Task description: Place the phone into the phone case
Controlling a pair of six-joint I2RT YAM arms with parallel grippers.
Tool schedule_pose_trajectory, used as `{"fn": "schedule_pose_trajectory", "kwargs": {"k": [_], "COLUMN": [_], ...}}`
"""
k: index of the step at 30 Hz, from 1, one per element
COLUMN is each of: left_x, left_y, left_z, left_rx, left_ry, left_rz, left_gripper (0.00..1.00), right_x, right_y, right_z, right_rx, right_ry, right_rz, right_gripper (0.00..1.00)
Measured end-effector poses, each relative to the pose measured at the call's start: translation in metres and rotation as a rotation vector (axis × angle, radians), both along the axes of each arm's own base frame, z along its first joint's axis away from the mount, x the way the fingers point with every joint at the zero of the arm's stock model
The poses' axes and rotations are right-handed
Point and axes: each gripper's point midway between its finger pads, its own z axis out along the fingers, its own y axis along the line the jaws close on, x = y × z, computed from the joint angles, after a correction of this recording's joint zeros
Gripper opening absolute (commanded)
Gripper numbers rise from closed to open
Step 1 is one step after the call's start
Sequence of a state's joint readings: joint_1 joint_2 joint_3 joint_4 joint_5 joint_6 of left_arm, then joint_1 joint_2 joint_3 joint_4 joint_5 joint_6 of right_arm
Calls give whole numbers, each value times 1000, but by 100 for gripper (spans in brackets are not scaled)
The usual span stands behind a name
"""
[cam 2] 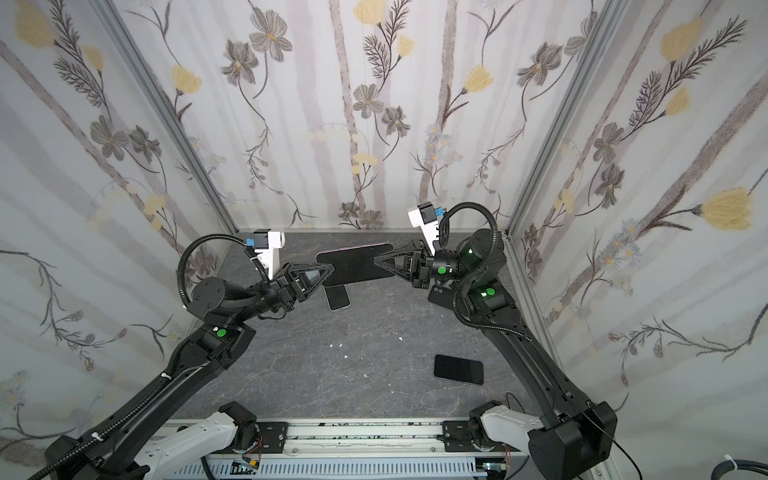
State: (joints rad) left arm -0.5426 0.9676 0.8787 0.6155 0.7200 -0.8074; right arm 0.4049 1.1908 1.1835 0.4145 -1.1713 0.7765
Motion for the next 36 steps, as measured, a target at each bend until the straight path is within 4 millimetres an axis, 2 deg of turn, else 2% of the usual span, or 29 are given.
{"fn": "schedule_pose_trajectory", "kwargs": {"k": [1, 3, 5, 7, 12, 15, 18, 21, 24, 29, 32, 36], "left_x": [0, 2, 8, 13, 33, 54, 81, 114, 152, 202, 223, 252], "left_y": [0, 1, 5, 9, 21, 36, 60, 85, 108, 150, 168, 172], "left_z": [0, -1, -1, 0, 0, -5, -18, -41, -76, -164, -206, -261], "left_rx": [2, 8, 7, 7, 36, 70, 120, 195, 298, 468, 521, 596], "left_ry": [1, 1, 22, 25, 55, 94, 150, 235, 347, 561, 657, 771], "left_rz": [5, 22, 60, 102, 235, 361, 524, 681, 810, 923, 957, 924], "left_gripper": [14, 22, 42, 47, 49, 49, 48, 48, 46, 38, 38, 36], "right_x": [0, 0, 2, 8, 25, 30, 38, 49, 58, 66, 65, 58], "right_y": [0, 0, -1, -3, -14, -19, -25, -31, -34, -41, -44, -47], "right_z": [0, 0, 0, -1, -1, 1, 0, -2, -9, -25, -29, -32], "right_rx": [0, -1, 0, 0, 2, 7, 0, -19, -52, -112, -135, -157], "right_ry": [1, 1, -16, -10, 4, -1, 8, 14, 29, 59, 63, 62], "right_rz": [0, 0, -11, -39, -133, -179, -245, -327, -385, -471, -492, -494], "right_gripper": [0, 0, 0, 0, 0, 0, 0, 0, 0, 0, 0, 0]}}
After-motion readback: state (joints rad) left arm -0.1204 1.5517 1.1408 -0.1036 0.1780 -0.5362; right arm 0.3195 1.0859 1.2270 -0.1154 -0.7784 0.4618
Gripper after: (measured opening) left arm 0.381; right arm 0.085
